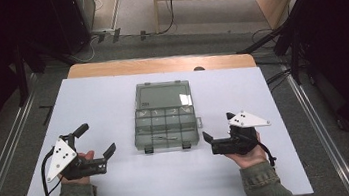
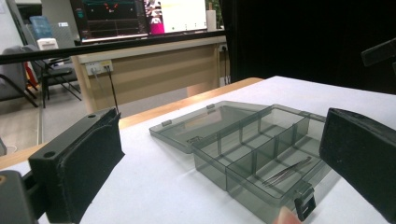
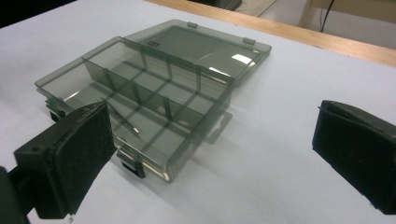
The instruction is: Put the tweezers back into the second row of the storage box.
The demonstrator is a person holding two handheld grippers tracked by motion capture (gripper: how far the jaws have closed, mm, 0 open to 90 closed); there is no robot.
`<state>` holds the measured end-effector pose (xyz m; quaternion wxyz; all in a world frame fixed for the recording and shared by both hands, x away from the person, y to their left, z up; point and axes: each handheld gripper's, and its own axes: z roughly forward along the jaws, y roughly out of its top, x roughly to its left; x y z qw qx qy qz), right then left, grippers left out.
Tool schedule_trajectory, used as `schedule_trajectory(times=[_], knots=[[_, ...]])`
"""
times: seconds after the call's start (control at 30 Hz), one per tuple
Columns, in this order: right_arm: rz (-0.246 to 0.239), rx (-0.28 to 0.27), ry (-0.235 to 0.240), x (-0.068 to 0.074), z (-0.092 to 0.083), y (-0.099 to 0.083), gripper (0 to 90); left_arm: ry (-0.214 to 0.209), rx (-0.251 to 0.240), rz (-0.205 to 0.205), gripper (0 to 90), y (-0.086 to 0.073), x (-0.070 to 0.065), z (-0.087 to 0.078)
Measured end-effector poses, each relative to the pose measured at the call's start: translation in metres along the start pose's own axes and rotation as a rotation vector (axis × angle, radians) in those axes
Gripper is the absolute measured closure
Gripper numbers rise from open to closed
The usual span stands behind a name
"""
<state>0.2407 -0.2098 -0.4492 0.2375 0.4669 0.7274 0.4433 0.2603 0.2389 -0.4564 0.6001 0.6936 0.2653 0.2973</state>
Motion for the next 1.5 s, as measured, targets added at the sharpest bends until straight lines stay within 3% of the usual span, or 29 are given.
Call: schedule_trajectory(times=[0.23,0.37,0.7,0.93,1.13,1.23,1.37,1.47,1.5], knots=[[0.027,-0.012,-0.004,-0.01,-0.006,-0.013,0.0,0.01,0.005,0.001,0.0,-0.001,0.001,-0.004],[0.023,-0.039,-0.005,-0.015,-0.012,-0.025,0.0,0.012,0.008,-0.001,0.0,-0.001,0.001,-0.004],[0.031,-0.042,-0.017,-0.027,-0.019,-0.051,0.0,0.009,0.015,0.002,0.0,-0.002,0.001,-0.004],[0.03,-0.119,-0.028,-0.028,-0.03,-0.06,0.0,0.008,0.019,0.005,0.0,-0.002,0.001,-0.004],[0.038,-0.242,-0.054,-0.028,-0.042,-0.069,0.0,0.005,0.018,0.005,0.0,-0.002,0.0,-0.003],[0.051,-0.266,-0.044,-0.03,-0.044,-0.07,0.1,0.003,0.02,0.005,0.0,-0.002,0.0,-0.003],[0.039,-0.222,-0.036,-0.032,-0.04,-0.072,0.2,0.0,0.023,0.007,0.0,-0.002,-0.001,-0.003],[0.033,-0.111,0.004,-0.031,-0.031,-0.073,0.1,0.0,0.025,0.009,0.0,-0.003,-0.002,-0.003],[0.027,-0.048,0.009,-0.03,-0.025,-0.074,0.1,0.0,0.026,0.012,0.0,-0.002,-0.002,-0.003]])
